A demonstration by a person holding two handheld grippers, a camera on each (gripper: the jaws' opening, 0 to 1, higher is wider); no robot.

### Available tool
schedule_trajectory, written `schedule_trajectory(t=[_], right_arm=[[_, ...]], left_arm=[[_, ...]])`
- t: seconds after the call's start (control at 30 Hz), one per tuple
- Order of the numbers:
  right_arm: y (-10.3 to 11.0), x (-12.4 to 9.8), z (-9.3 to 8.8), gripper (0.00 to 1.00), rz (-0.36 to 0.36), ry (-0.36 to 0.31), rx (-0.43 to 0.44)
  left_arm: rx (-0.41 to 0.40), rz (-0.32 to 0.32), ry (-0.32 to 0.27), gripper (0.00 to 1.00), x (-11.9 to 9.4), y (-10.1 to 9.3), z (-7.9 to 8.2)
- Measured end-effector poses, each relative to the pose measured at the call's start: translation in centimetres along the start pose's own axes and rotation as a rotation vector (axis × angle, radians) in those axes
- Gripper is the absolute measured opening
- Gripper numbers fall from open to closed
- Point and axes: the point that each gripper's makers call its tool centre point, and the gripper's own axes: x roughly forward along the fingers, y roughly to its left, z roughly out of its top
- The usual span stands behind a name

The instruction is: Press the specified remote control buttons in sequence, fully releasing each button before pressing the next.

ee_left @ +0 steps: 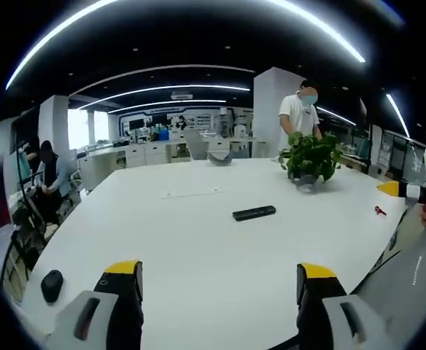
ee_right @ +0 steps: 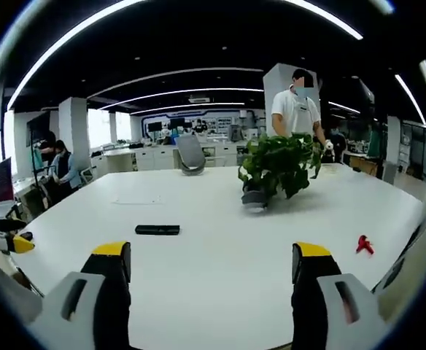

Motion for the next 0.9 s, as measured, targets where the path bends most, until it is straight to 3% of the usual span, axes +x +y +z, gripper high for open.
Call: schedule_trajectory(t=[0.07, 0.17, 0.53, 0.9], right_arm=[[0.46, -0.03, -0.15, 0.96, 0.003, 0.006, -0.061], [0.79, 0.07, -0.28, 0.96, 0.01, 0.01, -0.082], [0.66, 0.06, -0.66, 0.97, 0.012, 0.034, -0.065], [0.49, 0.0, -0.88, 0.96, 0.01, 0.049, -0.056]], left_arm=[[-0.004, -0.001, -0.001, 0.9, 0.02, 0.01, -0.01], [-0.008, -0.003, 0.002, 0.9, 0.04, 0.02, -0.11], [-0.029, 0.018, -0.013, 0.91, -0.15, 0.65, 0.01], [-0.028, -0.001, -0.006, 0.9, -0.13, 0.31, -0.13]])
